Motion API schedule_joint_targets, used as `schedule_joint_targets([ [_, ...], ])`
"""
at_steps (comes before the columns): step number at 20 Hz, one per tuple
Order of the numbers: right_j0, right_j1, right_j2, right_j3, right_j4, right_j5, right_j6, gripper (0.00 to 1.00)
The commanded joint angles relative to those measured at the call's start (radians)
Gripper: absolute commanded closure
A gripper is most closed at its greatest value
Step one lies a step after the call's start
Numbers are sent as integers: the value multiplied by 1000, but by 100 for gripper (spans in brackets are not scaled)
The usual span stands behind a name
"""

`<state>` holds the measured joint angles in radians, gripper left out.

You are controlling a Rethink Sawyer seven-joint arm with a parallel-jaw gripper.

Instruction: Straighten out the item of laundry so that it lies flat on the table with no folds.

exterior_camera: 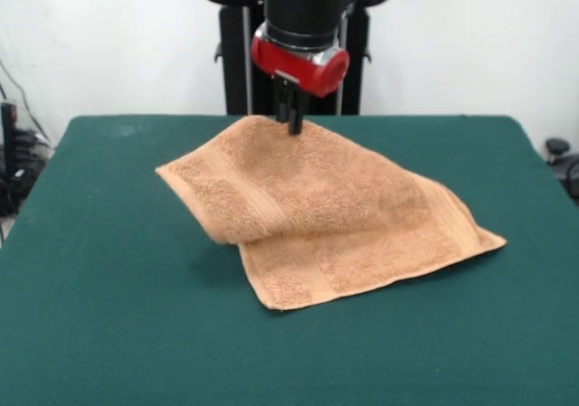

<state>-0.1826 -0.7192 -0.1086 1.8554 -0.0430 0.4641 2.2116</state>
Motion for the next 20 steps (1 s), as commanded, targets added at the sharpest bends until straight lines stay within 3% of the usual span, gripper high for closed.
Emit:
schedule_joint_targets([
  [1, -36, 170, 66, 191, 98, -95, 223, 100],
  [12, -33, 125, 23, 329, 194, 3, 237, 100],
  [17, -17, 113, 32, 385, 251, 1, 258, 100],
  [20, -4, 106, 43, 416, 274, -67, 260, 100],
])
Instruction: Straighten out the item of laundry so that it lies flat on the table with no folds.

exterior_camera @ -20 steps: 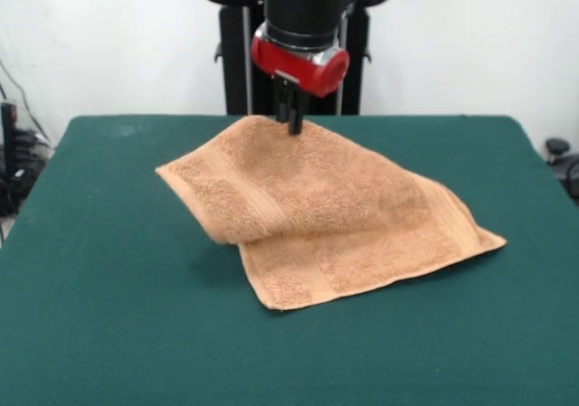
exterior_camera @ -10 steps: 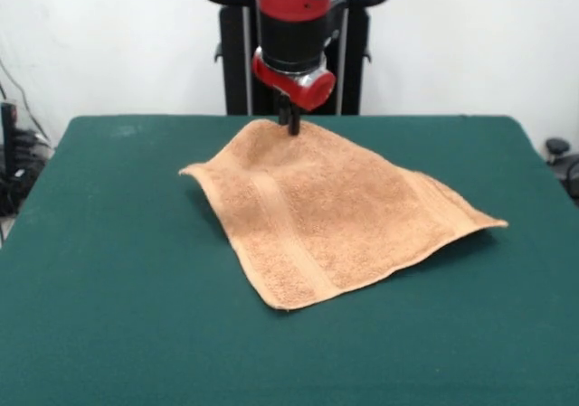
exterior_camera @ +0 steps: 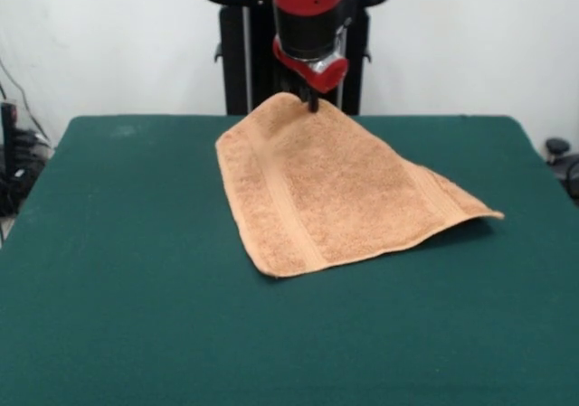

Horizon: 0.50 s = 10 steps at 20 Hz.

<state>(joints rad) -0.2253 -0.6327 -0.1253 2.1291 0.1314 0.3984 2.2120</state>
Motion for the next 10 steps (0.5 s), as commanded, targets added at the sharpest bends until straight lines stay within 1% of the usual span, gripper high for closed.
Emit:
schedule_joint_targets([
  [1, 38, 21, 63, 138, 86, -52, 241, 100],
  [2, 35, 26, 68, 128, 61, -97, 211, 100],
  [3, 15, 33, 92, 121, 44, -122, 172, 100],
  [4, 21, 39, 93, 112, 39, -156, 171, 0],
  [6, 26, 43, 96, 109, 35, -210, 184, 0],
  [7, 62, 70, 59, 75, 41, -286, 233, 0],
  [9, 57, 88, 73, 49, 65, -284, 236, 0],
  [10, 70, 86, 73, 43, 76, -287, 244, 0],
])
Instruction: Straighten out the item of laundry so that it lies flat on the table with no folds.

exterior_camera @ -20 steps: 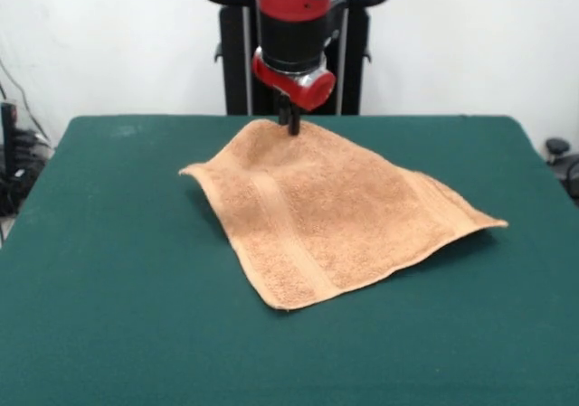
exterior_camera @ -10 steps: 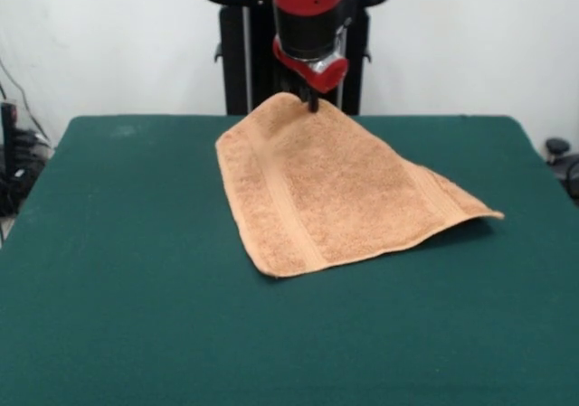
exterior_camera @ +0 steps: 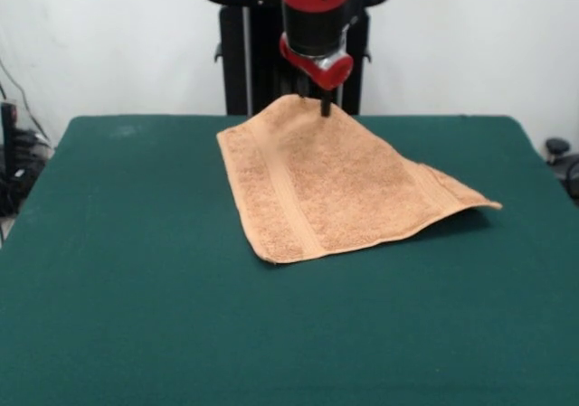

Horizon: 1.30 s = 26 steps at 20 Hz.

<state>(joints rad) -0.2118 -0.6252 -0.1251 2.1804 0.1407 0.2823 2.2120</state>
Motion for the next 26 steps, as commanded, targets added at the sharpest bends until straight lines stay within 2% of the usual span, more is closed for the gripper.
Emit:
schedule_joint_targets([
  [1, 64, 77, 73, -11, 78, -168, 249, 0],
  [9, 156, 37, 27, -65, 172, -123, 270, 0],
  [13, 191, 60, 0, -127, 215, -107, 257, 0],
  [18, 200, 110, 9, -151, 257, -157, 252, 0],
  [22, 224, 158, -38, -196, 252, -173, 212, 0],
  [26, 208, 200, -76, -248, 219, -181, 158, 0],
])
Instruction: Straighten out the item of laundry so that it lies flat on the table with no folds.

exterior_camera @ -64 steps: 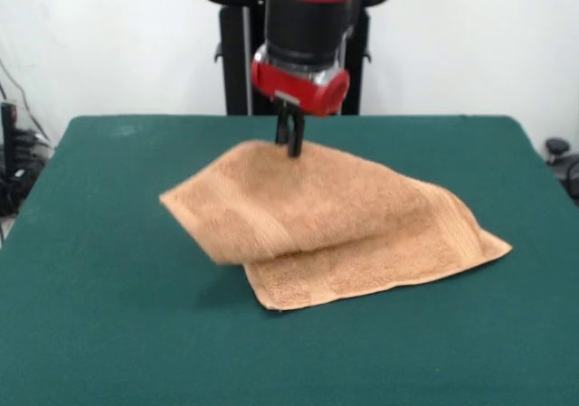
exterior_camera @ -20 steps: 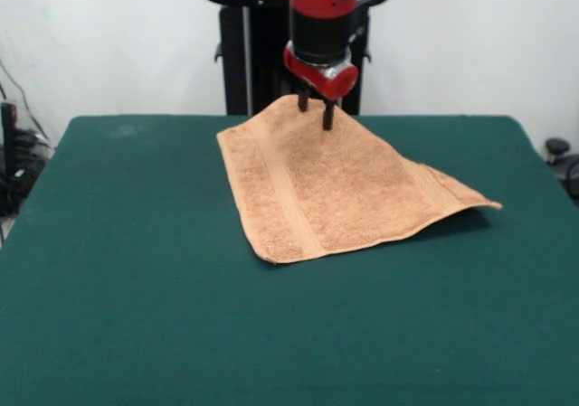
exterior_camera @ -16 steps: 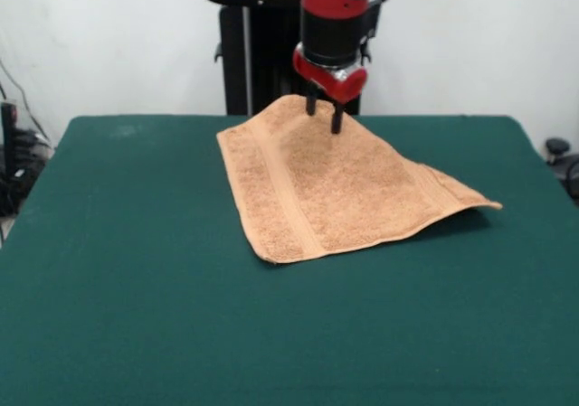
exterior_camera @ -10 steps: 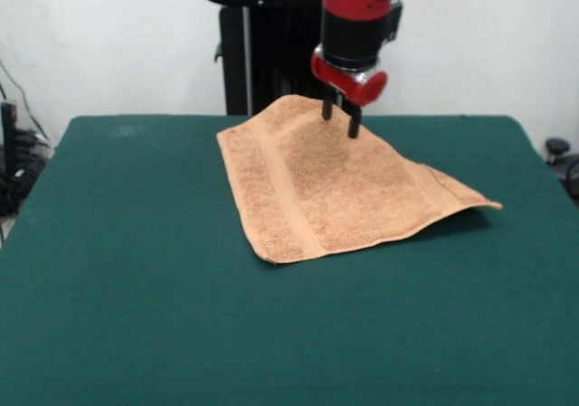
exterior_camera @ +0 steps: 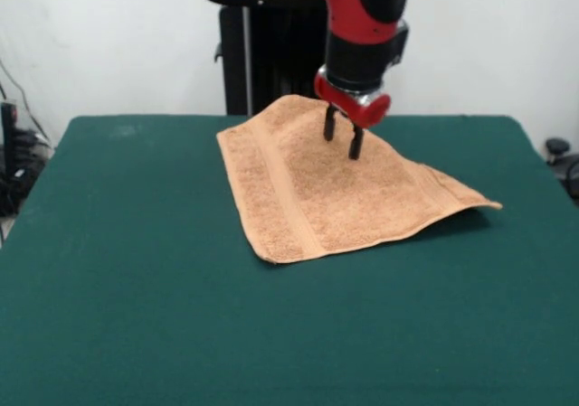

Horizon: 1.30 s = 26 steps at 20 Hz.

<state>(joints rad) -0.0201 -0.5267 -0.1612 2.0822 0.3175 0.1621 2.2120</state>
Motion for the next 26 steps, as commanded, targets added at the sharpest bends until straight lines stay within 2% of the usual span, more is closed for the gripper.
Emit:
schedule_joint_targets([
  [1, 3, 104, -44, -158, 32, -54, 143, 0],
  [5, -61, 110, -31, -168, -10, -40, 94, 0],
  [14, -135, 140, 5, -186, -45, -87, 87, 0],
  [26, -88, 134, -26, -222, -8, -68, 150, 0],
])
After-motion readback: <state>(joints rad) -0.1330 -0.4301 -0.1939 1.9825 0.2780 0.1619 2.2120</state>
